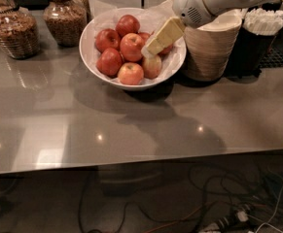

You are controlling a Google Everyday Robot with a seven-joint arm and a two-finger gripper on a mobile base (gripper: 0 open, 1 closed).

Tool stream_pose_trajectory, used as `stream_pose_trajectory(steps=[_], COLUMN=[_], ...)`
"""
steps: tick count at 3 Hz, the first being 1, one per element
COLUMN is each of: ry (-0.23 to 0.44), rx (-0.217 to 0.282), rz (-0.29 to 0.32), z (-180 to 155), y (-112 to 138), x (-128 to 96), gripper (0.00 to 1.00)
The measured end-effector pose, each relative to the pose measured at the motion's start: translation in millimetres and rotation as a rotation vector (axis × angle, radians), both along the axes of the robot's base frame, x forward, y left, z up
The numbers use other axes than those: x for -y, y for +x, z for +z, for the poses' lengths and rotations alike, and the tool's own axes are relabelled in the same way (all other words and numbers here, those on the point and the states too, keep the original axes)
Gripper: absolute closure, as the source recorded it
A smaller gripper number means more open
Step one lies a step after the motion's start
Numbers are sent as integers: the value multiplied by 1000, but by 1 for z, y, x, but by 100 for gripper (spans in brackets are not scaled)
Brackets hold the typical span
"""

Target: Pick apple from white bowl

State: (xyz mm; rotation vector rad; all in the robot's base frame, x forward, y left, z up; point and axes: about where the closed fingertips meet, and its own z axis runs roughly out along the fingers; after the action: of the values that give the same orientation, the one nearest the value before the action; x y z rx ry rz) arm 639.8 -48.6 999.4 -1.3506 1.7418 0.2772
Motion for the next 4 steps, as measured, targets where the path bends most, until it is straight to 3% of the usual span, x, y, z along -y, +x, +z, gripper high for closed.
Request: stream_pose_trajectory(steps=[2,4], ry=[56,52], rx=[-28,-48], rz=[95,109], z=[-37,-59], y=[7,16], x=[-50,-63], gripper=[30,23])
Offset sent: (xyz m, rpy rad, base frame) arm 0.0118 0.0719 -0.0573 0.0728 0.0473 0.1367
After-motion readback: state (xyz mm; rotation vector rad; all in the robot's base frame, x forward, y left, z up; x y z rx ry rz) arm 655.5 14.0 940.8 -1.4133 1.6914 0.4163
